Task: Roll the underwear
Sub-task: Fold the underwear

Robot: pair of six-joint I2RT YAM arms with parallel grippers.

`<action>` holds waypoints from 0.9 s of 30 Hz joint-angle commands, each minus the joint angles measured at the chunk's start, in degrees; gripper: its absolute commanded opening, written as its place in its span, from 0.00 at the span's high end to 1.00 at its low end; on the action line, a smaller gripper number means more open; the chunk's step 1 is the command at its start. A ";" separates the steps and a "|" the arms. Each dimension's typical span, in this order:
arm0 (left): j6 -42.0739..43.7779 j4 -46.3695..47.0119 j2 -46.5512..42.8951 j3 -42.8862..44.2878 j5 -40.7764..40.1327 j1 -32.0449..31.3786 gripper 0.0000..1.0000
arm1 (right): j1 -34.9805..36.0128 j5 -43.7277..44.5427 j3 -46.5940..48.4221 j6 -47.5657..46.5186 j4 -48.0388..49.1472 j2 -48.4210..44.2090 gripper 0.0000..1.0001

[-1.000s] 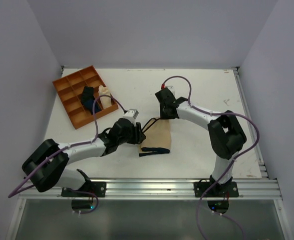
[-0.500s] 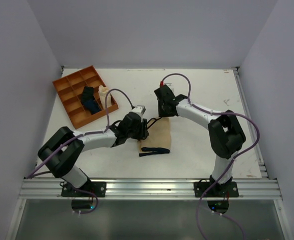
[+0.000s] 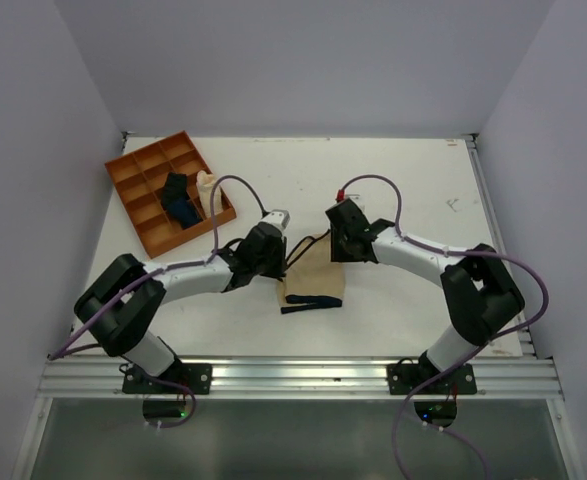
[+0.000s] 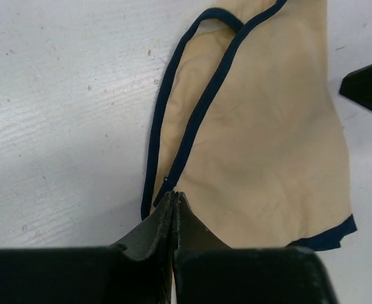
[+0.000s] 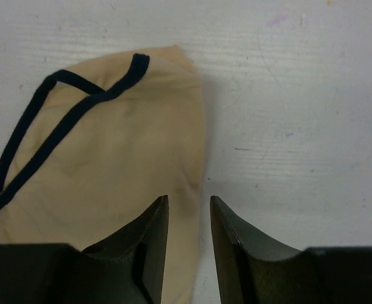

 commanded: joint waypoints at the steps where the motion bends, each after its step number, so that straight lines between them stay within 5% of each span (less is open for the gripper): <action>1: -0.77 0.26 -5.67 -0.65 -0.99 -0.22 1.00 | 0.53 0.22 -1.85 0.97 4.28 -1.17 0.63; 11: -1.04 5.53 -7.87 -7.16 3.85 -0.31 1.00 | 0.97 -1.80 6.50 0.88 0.69 3.05 0.60; 17: 0.01 1.93 -6.65 -1.98 -1.42 0.74 0.82 | 3.95 -4.17 -3.32 4.48 3.75 -1.60 0.61; 27: 1.42 0.61 -0.58 5.23 2.70 4.70 0.80 | 7.12 -4.08 -6.68 8.17 1.39 -7.66 0.64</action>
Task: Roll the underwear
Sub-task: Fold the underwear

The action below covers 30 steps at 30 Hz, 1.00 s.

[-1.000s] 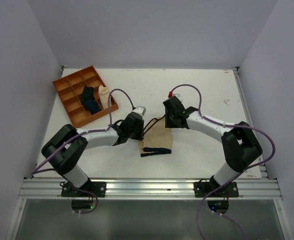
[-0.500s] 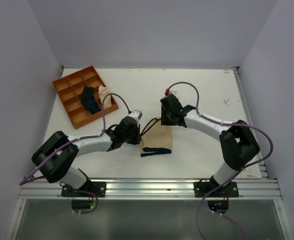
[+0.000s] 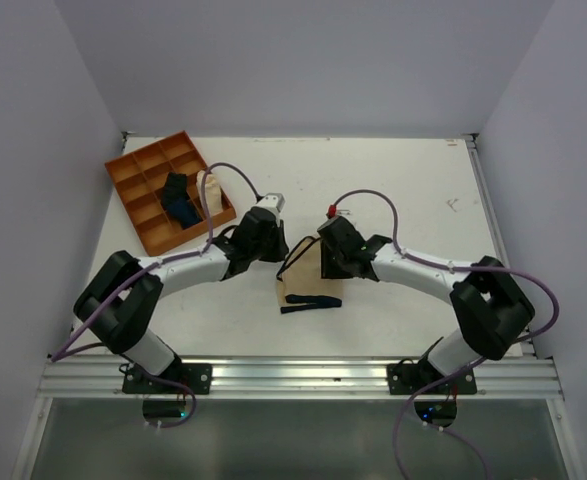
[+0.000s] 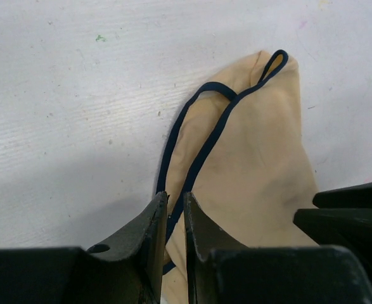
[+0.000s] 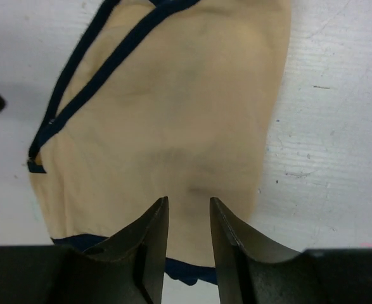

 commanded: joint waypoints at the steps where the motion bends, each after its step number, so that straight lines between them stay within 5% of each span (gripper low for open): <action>1: 1.16 0.48 1.69 1.47 1.20 1.25 0.80 | 0.30 -0.15 -1.20 3.03 -0.52 -5.22 0.64; 15: 1.25 2.07 4.86 2.18 5.24 3.10 0.79 | 7.25 -6.66 -12.54 10.68 8.70 -10.07 0.70; 21: 1.69 0.84 2.75 1.74 4.28 3.10 0.78 | 6.90 1.76 -12.64 11.22 6.70 -5.23 0.72; 30: 0.63 1.71 -2.26 -0.64 4.45 3.10 0.76 | -7.24 8.19 -9.83 2.97 -0.43 -5.48 0.71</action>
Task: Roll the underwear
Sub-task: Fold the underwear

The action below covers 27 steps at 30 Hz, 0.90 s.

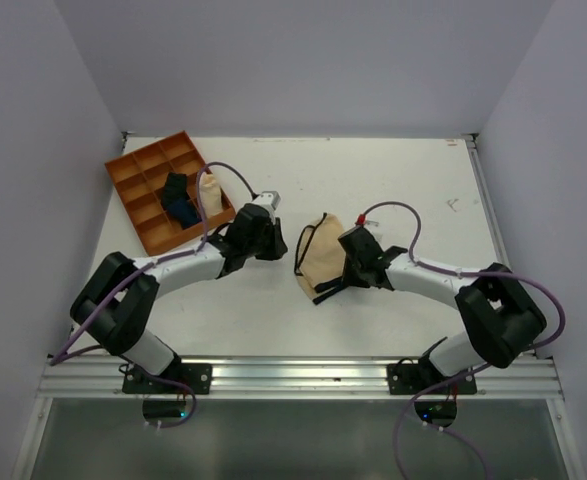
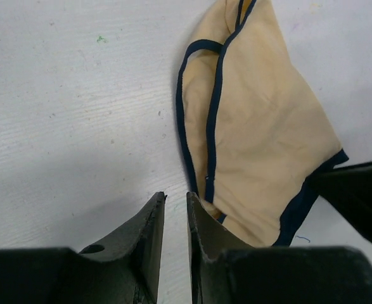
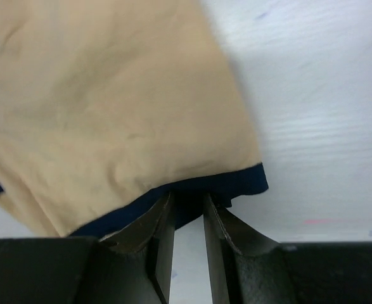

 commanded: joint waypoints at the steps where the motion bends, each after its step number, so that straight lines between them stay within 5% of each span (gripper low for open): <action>1: 0.52 2.17 -2.72 -0.46 0.82 0.28 0.76 | -6.48 6.38 1.54 -4.80 -5.83 -0.50 0.71; 12: 3.33 3.23 4.39 8.41 3.73 0.28 0.70 | -4.57 -2.04 7.43 -8.76 -7.25 -7.54 0.67; 17: 5.18 0.68 13.35 18.25 4.33 1.07 0.69 | -1.85 -2.05 13.22 -10.34 -3.64 -0.87 0.65; 27: 7.64 3.75 20.13 23.27 8.11 3.26 0.67 | 4.83 3.13 18.34 -8.77 1.19 9.16 0.65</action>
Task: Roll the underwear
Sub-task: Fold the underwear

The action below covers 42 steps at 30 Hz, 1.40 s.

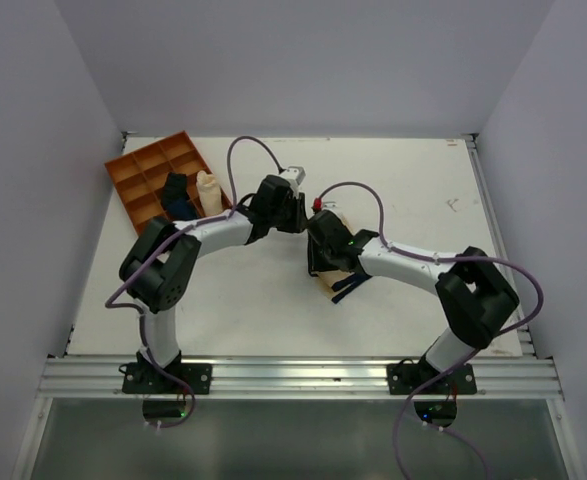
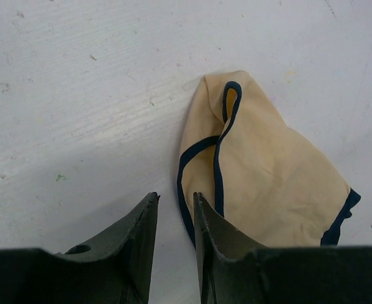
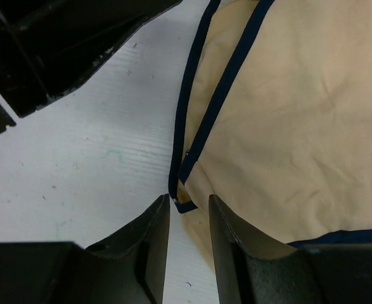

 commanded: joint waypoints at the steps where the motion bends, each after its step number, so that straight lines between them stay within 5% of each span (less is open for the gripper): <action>1: 1.68 3.66 1.97 2.29 3.79 1.65 0.67 | 1.16 3.99 2.27 1.55 3.79 1.27 0.65; 15: 0.01 12.11 6.19 0.09 11.36 3.32 0.64 | 3.89 11.02 5.26 5.07 3.19 8.57 0.71; 24: -0.96 13.07 8.30 0.70 12.24 3.59 0.64 | 3.89 12.95 4.82 5.24 2.66 8.57 1.00; 42: -2.71 15.87 7.60 -2.89 13.46 3.67 0.63 | 3.63 13.83 -4.23 2.35 -1.20 1.20 1.00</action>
